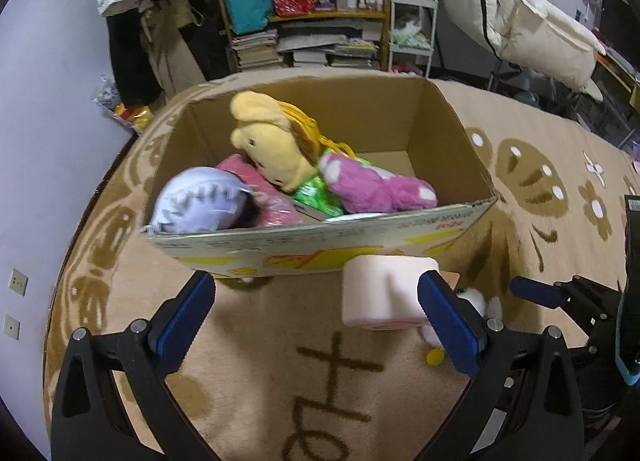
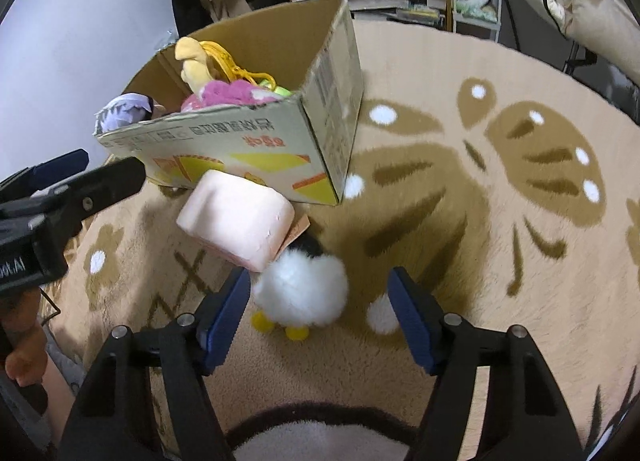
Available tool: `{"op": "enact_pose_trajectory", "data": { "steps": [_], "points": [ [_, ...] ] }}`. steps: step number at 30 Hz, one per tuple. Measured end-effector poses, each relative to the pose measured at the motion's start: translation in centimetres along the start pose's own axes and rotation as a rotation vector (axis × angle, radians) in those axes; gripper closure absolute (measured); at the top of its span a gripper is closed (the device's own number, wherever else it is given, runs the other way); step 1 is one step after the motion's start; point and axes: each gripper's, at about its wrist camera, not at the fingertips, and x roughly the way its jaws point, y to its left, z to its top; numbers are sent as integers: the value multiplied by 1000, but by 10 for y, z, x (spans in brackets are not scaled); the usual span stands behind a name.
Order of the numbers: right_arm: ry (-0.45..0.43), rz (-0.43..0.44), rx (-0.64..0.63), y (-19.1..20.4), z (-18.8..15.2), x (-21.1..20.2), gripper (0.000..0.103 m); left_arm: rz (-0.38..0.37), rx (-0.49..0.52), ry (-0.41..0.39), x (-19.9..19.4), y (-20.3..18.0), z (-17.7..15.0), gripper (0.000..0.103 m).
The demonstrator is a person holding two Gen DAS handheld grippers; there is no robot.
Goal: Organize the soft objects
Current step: 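Move both tools back toward the pink-white cushion and white fluffy plush, then grasp the pink-white cushion with the left tool while the right tool grasps the white fluffy plush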
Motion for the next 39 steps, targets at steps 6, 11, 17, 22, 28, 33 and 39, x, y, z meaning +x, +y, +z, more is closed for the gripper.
{"op": "enact_pose_trajectory", "data": {
  "steps": [6,11,17,22,28,33,39],
  "points": [
    [37,11,18,-5,-2,12,28,-23,35,36,19,-13,-2,2],
    [52,20,19,-6,-2,19,31,-48,46,68,32,-19,-2,2],
    [81,47,19,-7,-3,28,36,-74,54,101,46,-23,-2,2],
    [90,59,24,-9,-5,34,37,-88,61,123,56,-27,-3,2],
    [102,104,47,-20,-8,38,41,-132,74,150,68,-35,-1,2],
    [109,109,50,-29,-8,43,41,-139,92,173,81,-47,-3,2],
    [113,102,43,-31,-10,47,41,-130,90,196,91,-53,-5,2]
  ]
}}
